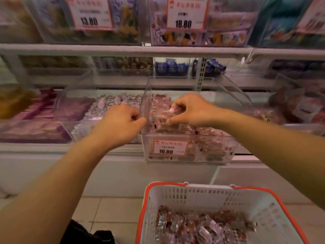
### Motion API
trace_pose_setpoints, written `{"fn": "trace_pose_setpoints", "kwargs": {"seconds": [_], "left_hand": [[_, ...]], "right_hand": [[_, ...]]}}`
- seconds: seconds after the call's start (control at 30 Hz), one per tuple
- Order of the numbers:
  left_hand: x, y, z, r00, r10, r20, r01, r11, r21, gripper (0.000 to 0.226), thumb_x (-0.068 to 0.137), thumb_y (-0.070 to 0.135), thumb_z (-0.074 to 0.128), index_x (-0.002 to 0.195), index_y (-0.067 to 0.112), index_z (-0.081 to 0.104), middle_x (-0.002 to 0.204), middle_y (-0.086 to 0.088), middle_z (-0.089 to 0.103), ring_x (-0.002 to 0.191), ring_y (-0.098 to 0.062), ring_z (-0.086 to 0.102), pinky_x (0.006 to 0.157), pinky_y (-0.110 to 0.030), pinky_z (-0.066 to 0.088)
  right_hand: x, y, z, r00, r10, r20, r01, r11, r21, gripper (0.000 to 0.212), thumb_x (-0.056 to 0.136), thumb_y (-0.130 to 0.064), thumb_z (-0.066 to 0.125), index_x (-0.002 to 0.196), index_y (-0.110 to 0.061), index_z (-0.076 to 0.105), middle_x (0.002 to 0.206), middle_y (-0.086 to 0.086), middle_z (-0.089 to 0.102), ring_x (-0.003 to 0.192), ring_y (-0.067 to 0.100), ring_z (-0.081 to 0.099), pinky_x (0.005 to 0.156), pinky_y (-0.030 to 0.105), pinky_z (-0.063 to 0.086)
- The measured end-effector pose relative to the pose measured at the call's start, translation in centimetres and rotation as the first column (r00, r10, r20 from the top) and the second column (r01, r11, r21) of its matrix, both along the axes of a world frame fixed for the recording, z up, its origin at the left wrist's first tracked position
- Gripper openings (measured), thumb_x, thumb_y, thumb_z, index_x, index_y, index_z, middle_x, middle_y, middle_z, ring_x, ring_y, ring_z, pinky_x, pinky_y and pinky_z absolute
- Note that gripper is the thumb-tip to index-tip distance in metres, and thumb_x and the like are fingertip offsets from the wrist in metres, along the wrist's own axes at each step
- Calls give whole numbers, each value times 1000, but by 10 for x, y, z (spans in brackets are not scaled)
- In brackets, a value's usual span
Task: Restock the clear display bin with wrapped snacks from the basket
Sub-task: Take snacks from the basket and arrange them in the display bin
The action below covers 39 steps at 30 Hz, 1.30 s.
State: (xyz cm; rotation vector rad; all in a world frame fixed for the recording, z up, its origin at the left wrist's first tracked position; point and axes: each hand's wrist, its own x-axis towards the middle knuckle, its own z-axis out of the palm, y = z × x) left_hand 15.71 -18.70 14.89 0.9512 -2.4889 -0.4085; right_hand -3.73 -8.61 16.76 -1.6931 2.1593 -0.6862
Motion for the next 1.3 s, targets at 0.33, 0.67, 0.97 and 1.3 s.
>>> {"fn": "trace_pose_setpoints", "kwargs": {"seconds": [0.33, 0.67, 0.97, 1.3], "left_hand": [[1, -7, -4, 994, -67, -89, 71, 996, 45, 34, 83, 26, 59, 52, 16, 51, 48, 2, 50, 49, -13, 45, 48, -27, 29], [-4, -8, -7, 994, -55, -95, 61, 996, 67, 28, 84, 26, 56, 60, 10, 58, 54, -4, 54, 57, -23, 51, 53, -33, 36], [7, 27, 7, 796, -221, -563, 63, 956, -286, 26, 75, 12, 63, 58, 19, 45, 45, 11, 40, 46, -11, 42, 43, -13, 29], [-35, 122, -171, 528, -510, 679, 442, 848, 293, 27, 89, 44, 59, 103, 22, 66, 102, -8, 69, 98, -30, 63, 84, -36, 51]], "right_hand": [[7, -53, -12, 769, 306, -561, -210, 950, 231, 71, 88, -52, 65, 146, -17, 43, 153, 10, 38, 140, 29, 32, 116, 40, 28], [8, -71, -14, 843, 413, -343, -147, 792, 592, 83, 102, -56, 30, 154, -15, -19, 162, 4, -24, 150, 21, -18, 120, 37, -6], [19, 2, 16, 945, -11, -326, -117, 921, -372, 29, 101, -34, 49, 121, -19, 63, 116, -1, 65, 104, 12, 59, 90, 29, 48], [10, 200, -262, 959, -281, -31, 261, 841, 474, 36, 95, -39, 61, 120, -13, 63, 109, 12, 69, 91, 25, 63, 75, 30, 48]]}}
